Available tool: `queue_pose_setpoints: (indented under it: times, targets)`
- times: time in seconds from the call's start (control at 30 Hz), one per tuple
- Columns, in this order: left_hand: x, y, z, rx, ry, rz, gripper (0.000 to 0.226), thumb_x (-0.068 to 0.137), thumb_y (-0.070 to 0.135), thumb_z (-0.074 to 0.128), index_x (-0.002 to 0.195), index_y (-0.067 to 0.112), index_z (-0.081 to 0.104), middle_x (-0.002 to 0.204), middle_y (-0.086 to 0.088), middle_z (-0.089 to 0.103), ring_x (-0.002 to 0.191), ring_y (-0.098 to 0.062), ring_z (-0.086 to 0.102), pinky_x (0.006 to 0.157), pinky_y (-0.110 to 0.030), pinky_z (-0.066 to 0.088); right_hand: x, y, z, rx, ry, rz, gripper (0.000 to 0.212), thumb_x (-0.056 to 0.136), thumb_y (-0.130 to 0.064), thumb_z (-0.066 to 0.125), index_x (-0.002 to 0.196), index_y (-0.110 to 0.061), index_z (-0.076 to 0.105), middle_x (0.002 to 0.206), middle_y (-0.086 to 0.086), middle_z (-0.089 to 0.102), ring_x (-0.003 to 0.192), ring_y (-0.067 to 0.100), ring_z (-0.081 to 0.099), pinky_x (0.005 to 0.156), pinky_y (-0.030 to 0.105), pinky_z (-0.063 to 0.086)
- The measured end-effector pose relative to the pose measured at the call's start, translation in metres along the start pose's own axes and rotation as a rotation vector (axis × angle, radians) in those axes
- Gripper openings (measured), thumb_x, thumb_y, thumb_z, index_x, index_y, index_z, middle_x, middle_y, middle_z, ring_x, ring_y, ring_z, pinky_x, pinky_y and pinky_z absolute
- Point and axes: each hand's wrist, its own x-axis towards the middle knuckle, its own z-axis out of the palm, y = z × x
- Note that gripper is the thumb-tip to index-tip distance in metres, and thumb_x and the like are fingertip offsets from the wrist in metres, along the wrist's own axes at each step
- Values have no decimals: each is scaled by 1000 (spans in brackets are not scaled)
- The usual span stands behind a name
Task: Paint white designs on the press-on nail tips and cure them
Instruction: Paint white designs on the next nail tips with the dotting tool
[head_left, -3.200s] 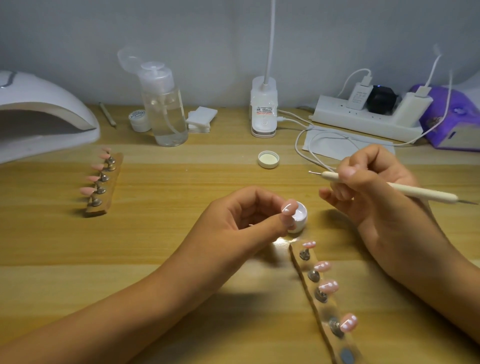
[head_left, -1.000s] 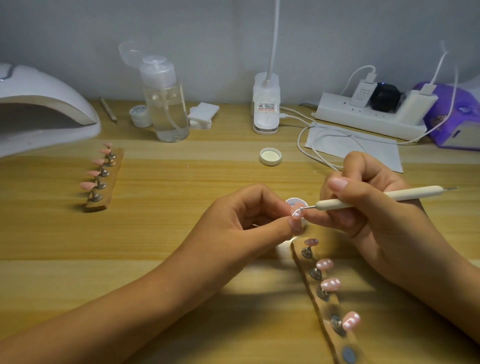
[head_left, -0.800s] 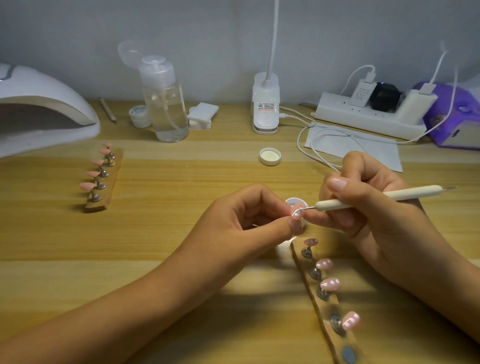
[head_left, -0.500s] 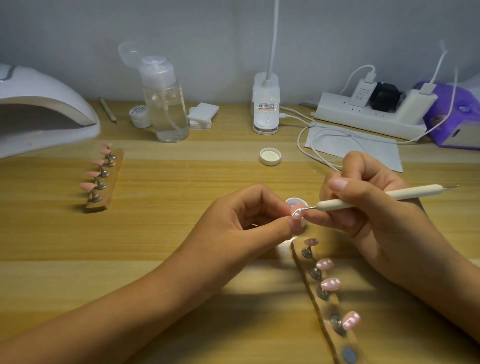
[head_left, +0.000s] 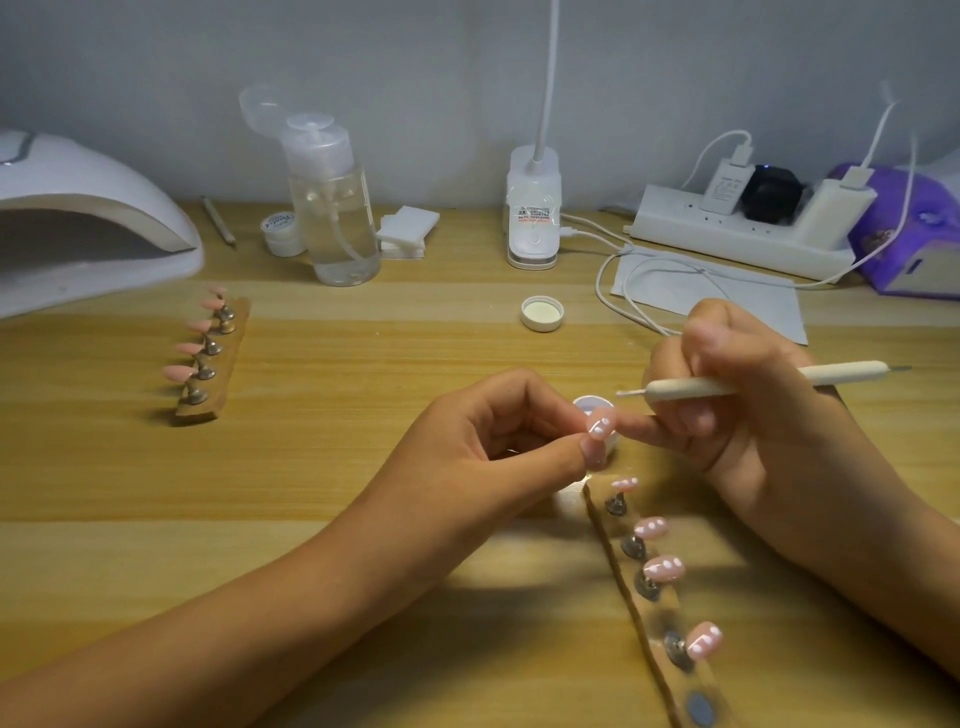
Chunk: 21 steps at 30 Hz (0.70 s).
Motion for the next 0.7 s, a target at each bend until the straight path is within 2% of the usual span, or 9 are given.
queue_pose_setpoints:
  times: [0.13, 0.27, 0.4, 0.5, 0.6, 0.7]
  targets:
    - [0, -1, 0, -9, 17, -6, 5, 74, 21, 72, 75, 26, 71, 73, 3, 69, 71, -9, 59, 68, -18, 47, 6, 2, -9, -43, 89, -58, 25, 84, -46, 66, 74, -23, 62, 61, -5, 51, 60, 6, 51, 73, 29, 56]
    - [1, -1, -1, -36, 13, 0, 4, 76, 20, 74, 76, 22, 71, 76, 5, 71, 71, -5, 62, 68, -14, 49, 5, 3, -14, -351, 124, -188, 13, 79, -34, 69, 89, -25, 69, 87, -8, 68, 82, 4, 60, 79, 20, 51]
    - [1, -1, -1, -65, 35, 22, 3, 79, 19, 71, 78, 20, 69, 74, 5, 70, 68, -3, 62, 64, -13, 47, 3, 7, -10, -606, 131, -247, 18, 88, -29, 59, 91, -13, 67, 83, -7, 69, 74, 2, 59, 71, 13, 46]
    - [2, -3, -2, -73, 67, 20, 6, 78, 15, 67, 78, 20, 69, 78, 6, 71, 68, -5, 61, 64, -14, 48, 1, 10, -9, -705, 90, -257, 17, 94, -30, 56, 90, -15, 63, 83, -6, 66, 75, 8, 59, 70, 22, 48]
    - [2, -2, -2, -79, 73, 15, 7, 78, 15, 67, 79, 21, 70, 80, 6, 72, 70, -5, 62, 64, -14, 49, 0, 11, -9, -796, 33, -268, 18, 94, -37, 54, 88, -22, 62, 81, 2, 61, 74, 23, 55, 68, 36, 46]
    - [2, -2, -2, -76, 75, 16, 10, 77, 16, 67, 78, 24, 72, 80, 5, 72, 71, -4, 63, 64, -14, 49, 0, 13, -8, -844, 3, -276, 19, 92, -42, 50, 87, -27, 60, 78, 2, 58, 71, 23, 52, 66, 34, 44]
